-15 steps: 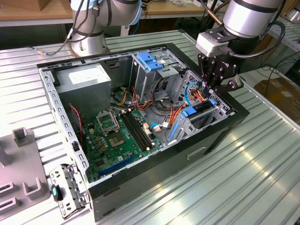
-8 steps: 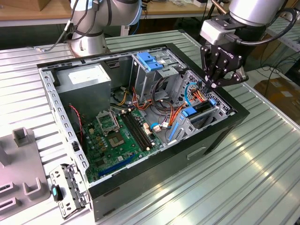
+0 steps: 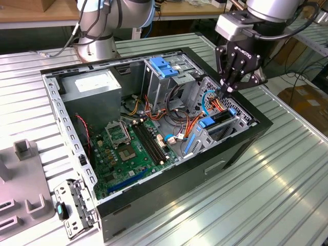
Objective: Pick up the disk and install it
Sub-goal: 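Insert the second disk wire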
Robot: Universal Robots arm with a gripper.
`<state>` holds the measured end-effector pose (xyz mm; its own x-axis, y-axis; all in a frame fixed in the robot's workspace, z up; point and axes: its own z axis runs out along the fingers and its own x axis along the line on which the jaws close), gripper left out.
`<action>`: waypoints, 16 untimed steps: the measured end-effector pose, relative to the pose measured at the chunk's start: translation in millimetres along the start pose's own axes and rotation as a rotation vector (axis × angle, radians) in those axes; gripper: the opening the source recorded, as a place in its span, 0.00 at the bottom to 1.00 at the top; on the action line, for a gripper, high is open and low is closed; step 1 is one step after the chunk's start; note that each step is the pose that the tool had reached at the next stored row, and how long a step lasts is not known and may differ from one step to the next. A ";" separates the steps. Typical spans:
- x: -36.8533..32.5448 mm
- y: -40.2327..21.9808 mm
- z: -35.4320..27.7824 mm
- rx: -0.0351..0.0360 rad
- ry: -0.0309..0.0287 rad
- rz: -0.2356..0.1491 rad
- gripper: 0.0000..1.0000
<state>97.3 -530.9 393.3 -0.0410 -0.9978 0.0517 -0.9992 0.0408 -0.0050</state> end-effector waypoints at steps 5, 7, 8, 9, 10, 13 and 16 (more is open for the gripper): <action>-15.8 -2.1 -2.8 -0.0041 0.0039 -0.003 0.11; -18.3 -3.2 -2.9 -0.0053 0.0039 -0.007 0.11; -18.7 -3.8 -2.9 -0.0054 0.0039 -0.009 0.11; -19.1 -4.1 -2.9 -0.0054 0.0039 -0.010 0.11; -19.4 -4.1 -2.9 -0.0054 0.0038 -0.011 0.11; -20.0 -4.3 -2.9 -0.0052 0.0038 -0.014 0.11; -20.5 -4.9 -2.8 -0.0052 0.0042 -0.016 0.17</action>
<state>103.0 -510.5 395.1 -0.0250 -0.9981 0.0559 -0.9997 0.0251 0.0010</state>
